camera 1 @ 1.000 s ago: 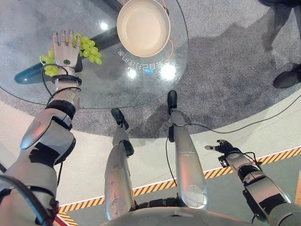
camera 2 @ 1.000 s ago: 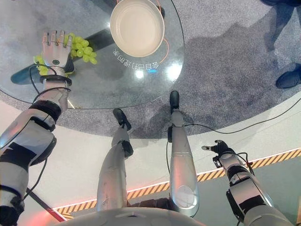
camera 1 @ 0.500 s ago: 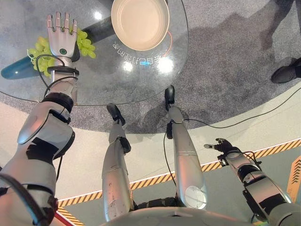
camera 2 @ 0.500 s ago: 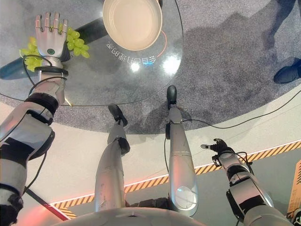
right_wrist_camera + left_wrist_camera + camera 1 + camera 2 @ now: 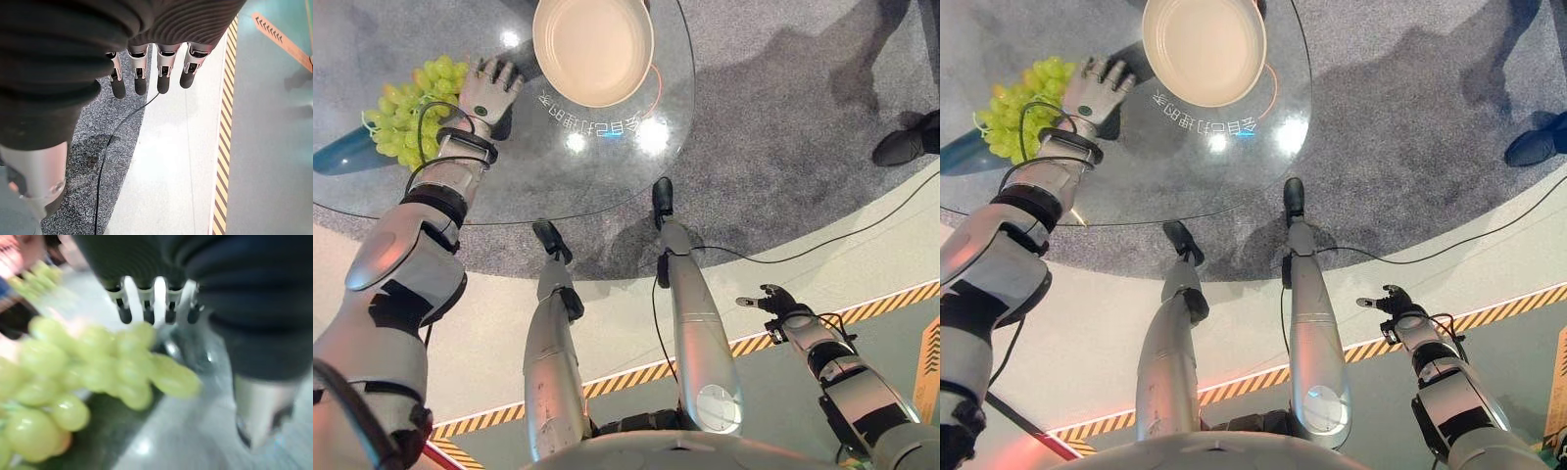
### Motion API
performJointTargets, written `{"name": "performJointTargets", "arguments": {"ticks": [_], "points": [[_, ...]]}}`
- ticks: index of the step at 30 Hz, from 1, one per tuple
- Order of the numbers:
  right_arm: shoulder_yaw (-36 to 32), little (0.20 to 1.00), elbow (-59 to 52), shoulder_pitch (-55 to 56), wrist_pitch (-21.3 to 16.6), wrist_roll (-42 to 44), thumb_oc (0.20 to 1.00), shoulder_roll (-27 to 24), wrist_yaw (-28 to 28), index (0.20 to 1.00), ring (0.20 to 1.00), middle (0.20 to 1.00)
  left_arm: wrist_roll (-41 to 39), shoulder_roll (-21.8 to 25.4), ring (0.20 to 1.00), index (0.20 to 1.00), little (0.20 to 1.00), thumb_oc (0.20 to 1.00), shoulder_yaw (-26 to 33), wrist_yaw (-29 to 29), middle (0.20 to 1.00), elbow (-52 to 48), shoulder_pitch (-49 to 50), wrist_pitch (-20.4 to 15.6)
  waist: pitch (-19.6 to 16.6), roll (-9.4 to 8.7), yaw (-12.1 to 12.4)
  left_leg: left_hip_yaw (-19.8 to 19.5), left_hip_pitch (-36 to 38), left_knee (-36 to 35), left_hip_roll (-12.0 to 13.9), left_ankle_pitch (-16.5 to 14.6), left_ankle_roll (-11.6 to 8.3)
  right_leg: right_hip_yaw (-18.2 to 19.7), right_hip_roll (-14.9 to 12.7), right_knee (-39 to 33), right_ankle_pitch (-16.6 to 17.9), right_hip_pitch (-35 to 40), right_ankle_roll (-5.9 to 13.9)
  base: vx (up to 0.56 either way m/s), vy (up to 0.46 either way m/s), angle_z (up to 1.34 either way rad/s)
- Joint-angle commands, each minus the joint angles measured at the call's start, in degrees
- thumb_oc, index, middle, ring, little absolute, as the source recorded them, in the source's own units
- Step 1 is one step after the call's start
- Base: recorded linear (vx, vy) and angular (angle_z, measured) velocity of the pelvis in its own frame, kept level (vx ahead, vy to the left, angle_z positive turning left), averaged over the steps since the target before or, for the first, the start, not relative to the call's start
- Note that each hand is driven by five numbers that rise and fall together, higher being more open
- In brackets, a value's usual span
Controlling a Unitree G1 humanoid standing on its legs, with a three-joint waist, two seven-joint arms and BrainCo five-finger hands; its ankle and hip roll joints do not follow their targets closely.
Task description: Pick up fruits into the plate
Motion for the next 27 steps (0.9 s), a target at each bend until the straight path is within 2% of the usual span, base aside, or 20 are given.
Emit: {"name": "performJointTargets", "arguments": {"ticks": [1,3,6,7,11,12,14,19,27], "points": [[0.6,1.000,-2.0,6.5,0.2,1.1,1.000,-4.1,0.4,1.000,1.000,1.000,-3.9,3.3,1.000,1.000,1.000,1.000,-1.0,-10.7,1.000,-0.3,-2.9,-3.6,0.0,-0.07,-0.7,0.8,-5.2,12.2,-2.4,-9.8,-0.90,-1.4,3.3,4.9,-6.2,0.1,-0.27,0.01,0.060,0.00],[0.4,1.000,-2.8,6.6,0.8,1.4,1.000,-4.5,0.2,1.000,1.000,1.000,-5.5,3.5,1.000,1.000,1.000,1.000,-1.5,-15.1,1.000,-1.1,-2.5,-2.3,0.0,0.13,-0.8,1.1,-5.2,12.4,-2.4,-9.9,-0.94,-1.2,3.3,5.1,-6.3,0.0,-0.30,0.01,0.049,-0.04],[0.1,1.000,-2.5,6.9,0.5,1.9,1.000,-4.9,0.2,1.000,1.000,1.000,-10.3,3.7,1.000,1.000,1.000,1.000,-1.5,-17.7,1.000,-1.2,-1.9,-1.3,0.0,0.20,-0.9,1.3,-5.1,12.4,-2.3,-9.8,-0.94,-1.1,3.3,5.0,-6.3,0.1,-0.27,0.00,0.021,-0.05],[-0.3,1.000,-3.1,7.6,0.8,2.0,1.000,-5.2,0.1,1.000,1.000,1.000,-10.6,3.7,1.000,1.000,1.000,1.000,-0.8,-18.0,1.000,-1.9,-1.2,1.0,0.0,0.11,-1.0,1.5,-5.2,12.4,-2.2,-9.8,-0.99,-1.1,3.5,5.0,-6.3,0.2,-0.29,0.00,0.016,-0.04],[-1.1,1.000,-2.4,9.0,0.0,2.2,1.000,-5.6,-0.2,1.000,1.000,1.000,-11.1,4.2,1.000,1.000,1.000,1.000,0.8,-11.5,1.000,-1.4,-0.6,2.2,0.0,-0.19,-0.9,1.6,-5.0,12.0,-2.1,-9.5,-1.00,-1.2,3.5,4.3,-6.1,0.6,-0.24,0.00,0.000,0.00],[-1.5,1.000,-1.7,9.8,-0.8,1.9,1.000,-5.6,0.0,1.000,1.000,1.000,-9.9,4.4,1.000,1.000,1.000,1.000,1.6,-6.5,1.000,-1.1,-0.8,2.7,0.0,-0.36,-0.8,1.5,-4.9,11.8,-2.1,-9.4,-0.95,-1.4,3.5,4.0,-6.0,0.8,-0.25,-0.02,-0.035,-0.01],[-1.5,1.000,-1.2,10.7,-1.8,2.2,1.000,-5.3,0.2,1.000,1.000,1.000,-9.3,5.0,1.000,1.000,1.000,1.000,2.7,-1.9,1.000,-0.4,-1.3,2.9,0.0,-0.69,-0.6,1.4,-4.5,11.4,-2.1,-9.2,-0.88,-1.7,3.5,3.6,-5.9,1.3,-0.25,-0.02,-0.057,0.00],[-0.6,1.000,-1.3,11.4,-3.0,3.1,1.000,-4.0,0.0,1.000,1.000,1.000,-9.1,5.5,1.000,1.000,1.000,1.000,6.4,7.0,1.000,1.7,-1.1,5.4,0.0,-1.38,0.2,0.9,-4.2,10.9,-2.1,-8.8,-0.95,-2.5,3.6,3.4,-5.9,1.9,-0.33,-0.01,-0.060,0.02],[0.7,1.000,-2.2,10.8,-2.0,4.7,1.000,-2.7,-0.4,1.000,1.000,1.000,-5.4,5.3,1.000,1.000,1.000,1.000,10.9,12.2,1.000,5.5,-0.4,10.9,0.0,-1.99,1.0,0.1,-4.0,10.5,-2.2,-8.4,-1.11,-3.3,3.6,4.0,-6.5,2.2,-0.66,-0.01,-0.036,0.05]]}}
